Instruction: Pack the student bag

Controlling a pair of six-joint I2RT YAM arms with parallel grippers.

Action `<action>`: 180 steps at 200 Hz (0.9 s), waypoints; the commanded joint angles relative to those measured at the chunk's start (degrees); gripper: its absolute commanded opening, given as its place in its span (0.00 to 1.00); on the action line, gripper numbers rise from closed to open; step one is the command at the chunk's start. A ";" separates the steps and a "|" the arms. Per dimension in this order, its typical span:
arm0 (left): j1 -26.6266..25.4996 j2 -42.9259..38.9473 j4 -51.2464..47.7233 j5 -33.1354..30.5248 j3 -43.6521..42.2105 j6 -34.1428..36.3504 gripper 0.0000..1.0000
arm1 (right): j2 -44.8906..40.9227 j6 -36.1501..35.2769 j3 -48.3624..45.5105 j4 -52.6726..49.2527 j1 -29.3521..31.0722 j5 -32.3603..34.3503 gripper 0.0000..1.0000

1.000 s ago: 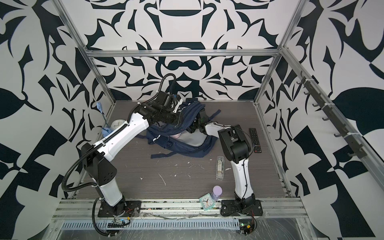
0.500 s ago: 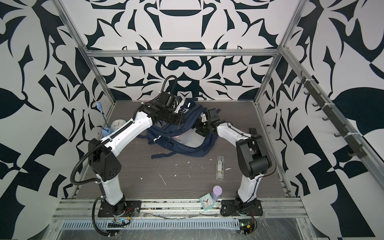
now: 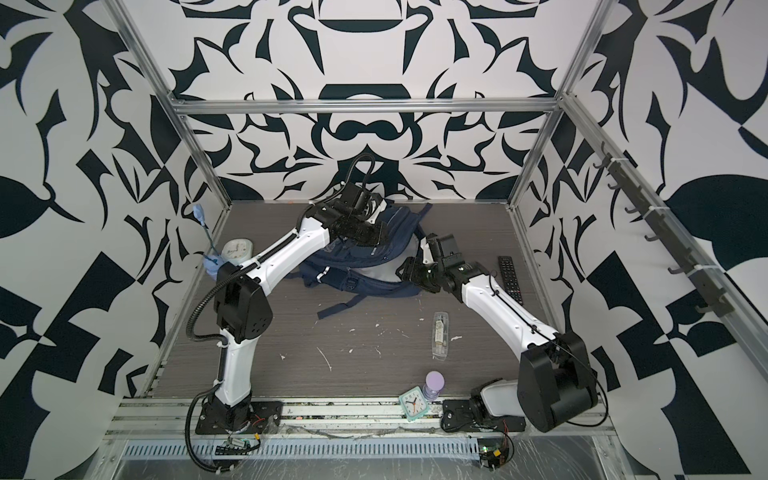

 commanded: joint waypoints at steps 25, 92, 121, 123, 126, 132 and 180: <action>-0.72 -2.58 -2.63 -0.17 0.54 3.82 0.35 | 1.63 -1.64 -0.98 1.22 3.63 0.96 0.63; 9.44 -23.00 8.24 -2.83 -31.59 -0.17 0.62 | 7.87 -2.29 3.14 4.38 10.30 3.50 0.62; 14.75 -28.32 11.93 -1.86 -42.55 -3.73 0.61 | 12.53 -4.19 8.33 2.80 14.45 7.45 0.51; 15.08 -28.57 12.28 -1.68 -43.19 -3.98 0.61 | 12.84 -4.31 8.80 2.51 14.73 7.83 0.51; 15.63 -28.93 12.62 -1.43 -44.11 -4.38 0.61 | 13.26 -4.51 9.35 2.43 15.04 8.27 0.50; 16.70 -29.51 13.33 -0.89 -45.71 -5.13 0.61 | 14.05 -4.93 10.32 2.04 15.74 9.27 0.48; 23.97 -30.15 19.77 5.93 -54.56 -11.38 0.62 | 20.74 -6.66 17.07 0.82 18.06 12.75 0.38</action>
